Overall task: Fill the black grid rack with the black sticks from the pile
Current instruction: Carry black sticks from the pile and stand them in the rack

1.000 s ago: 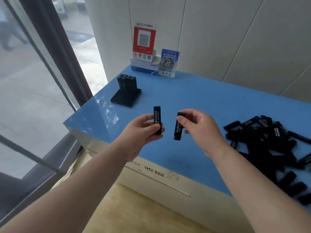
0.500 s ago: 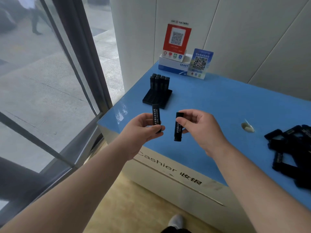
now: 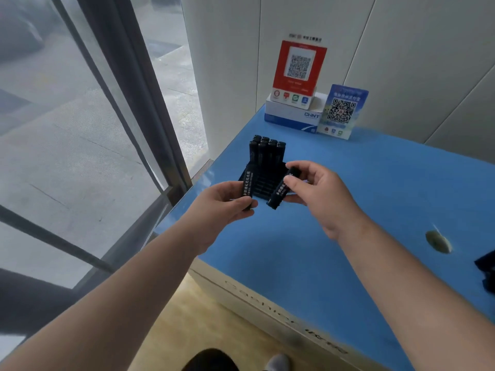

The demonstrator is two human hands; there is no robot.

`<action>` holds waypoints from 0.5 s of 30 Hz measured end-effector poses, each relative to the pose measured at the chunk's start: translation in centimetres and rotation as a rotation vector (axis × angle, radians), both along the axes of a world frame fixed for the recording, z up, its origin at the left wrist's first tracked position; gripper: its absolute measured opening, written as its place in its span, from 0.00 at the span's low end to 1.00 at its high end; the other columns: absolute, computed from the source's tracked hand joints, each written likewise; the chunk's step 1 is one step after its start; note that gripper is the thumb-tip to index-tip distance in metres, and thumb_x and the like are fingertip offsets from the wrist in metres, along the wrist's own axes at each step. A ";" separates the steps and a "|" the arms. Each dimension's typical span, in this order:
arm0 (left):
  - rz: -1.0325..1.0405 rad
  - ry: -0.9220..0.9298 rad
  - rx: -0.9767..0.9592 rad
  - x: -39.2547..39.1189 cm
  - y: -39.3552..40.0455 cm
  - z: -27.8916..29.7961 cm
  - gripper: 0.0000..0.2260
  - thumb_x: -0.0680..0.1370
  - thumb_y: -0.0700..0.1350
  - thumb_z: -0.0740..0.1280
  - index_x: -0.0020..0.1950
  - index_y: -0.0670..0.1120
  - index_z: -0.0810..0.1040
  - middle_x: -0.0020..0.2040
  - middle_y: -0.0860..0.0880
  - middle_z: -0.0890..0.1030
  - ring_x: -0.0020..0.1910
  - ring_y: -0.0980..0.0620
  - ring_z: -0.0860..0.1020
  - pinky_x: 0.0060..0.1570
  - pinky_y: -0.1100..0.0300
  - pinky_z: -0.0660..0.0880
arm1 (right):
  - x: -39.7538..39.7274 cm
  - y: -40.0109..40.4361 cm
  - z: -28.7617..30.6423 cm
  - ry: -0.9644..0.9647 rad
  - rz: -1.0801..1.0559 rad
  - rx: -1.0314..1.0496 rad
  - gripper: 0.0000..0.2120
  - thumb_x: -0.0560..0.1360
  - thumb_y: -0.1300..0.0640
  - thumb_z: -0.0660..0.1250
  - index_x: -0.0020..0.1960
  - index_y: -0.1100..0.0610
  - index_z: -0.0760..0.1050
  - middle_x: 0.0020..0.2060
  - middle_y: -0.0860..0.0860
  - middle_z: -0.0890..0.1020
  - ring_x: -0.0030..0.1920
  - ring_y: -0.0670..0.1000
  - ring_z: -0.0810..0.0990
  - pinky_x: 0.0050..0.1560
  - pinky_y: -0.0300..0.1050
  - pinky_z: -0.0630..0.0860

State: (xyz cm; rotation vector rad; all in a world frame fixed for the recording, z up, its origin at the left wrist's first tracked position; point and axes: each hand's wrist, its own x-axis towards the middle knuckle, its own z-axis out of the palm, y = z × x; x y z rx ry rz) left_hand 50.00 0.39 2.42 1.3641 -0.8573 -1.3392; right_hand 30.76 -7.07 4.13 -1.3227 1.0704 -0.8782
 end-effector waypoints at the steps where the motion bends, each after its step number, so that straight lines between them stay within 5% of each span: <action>1: 0.005 -0.018 0.004 0.4 -0.6 0.0 0.10 0.79 0.34 0.66 0.58 0.43 0.81 0.47 0.46 0.85 0.49 0.51 0.84 0.53 0.58 0.80 | 0.1 -0.6 0.0 -0.025 -0.023 0.035 0.07 0.78 0.63 0.70 0.55 0.56 0.80 0.46 0.53 0.82 0.42 0.48 0.85 0.54 0.48 0.82; 10: -0.050 -0.101 0.005 4.8 -7.1 -0.5 0.07 0.79 0.38 0.67 0.54 0.46 0.83 0.42 0.52 0.85 0.42 0.58 0.81 0.43 0.63 0.78 | 1.6 -3.6 -1.5 -0.274 -0.176 0.346 0.10 0.76 0.65 0.72 0.41 0.58 0.71 0.40 0.56 0.83 0.45 0.53 0.86 0.44 0.38 0.82; 13: -0.055 -0.129 0.005 6.4 -9.5 -0.6 0.06 0.78 0.39 0.70 0.53 0.47 0.83 0.40 0.55 0.84 0.41 0.59 0.80 0.46 0.61 0.76 | 2.9 -3.7 -2.3 -0.356 -0.203 0.380 0.05 0.77 0.67 0.68 0.51 0.62 0.74 0.44 0.56 0.82 0.48 0.53 0.85 0.46 0.39 0.82; 15: -0.075 -0.184 -0.014 7.6 -11.1 -0.8 0.05 0.77 0.41 0.71 0.52 0.47 0.82 0.43 0.52 0.84 0.43 0.55 0.80 0.46 0.61 0.76 | 3.9 -3.8 -2.9 -0.366 -0.187 0.390 0.11 0.79 0.69 0.65 0.61 0.65 0.75 0.50 0.57 0.82 0.50 0.53 0.85 0.48 0.40 0.82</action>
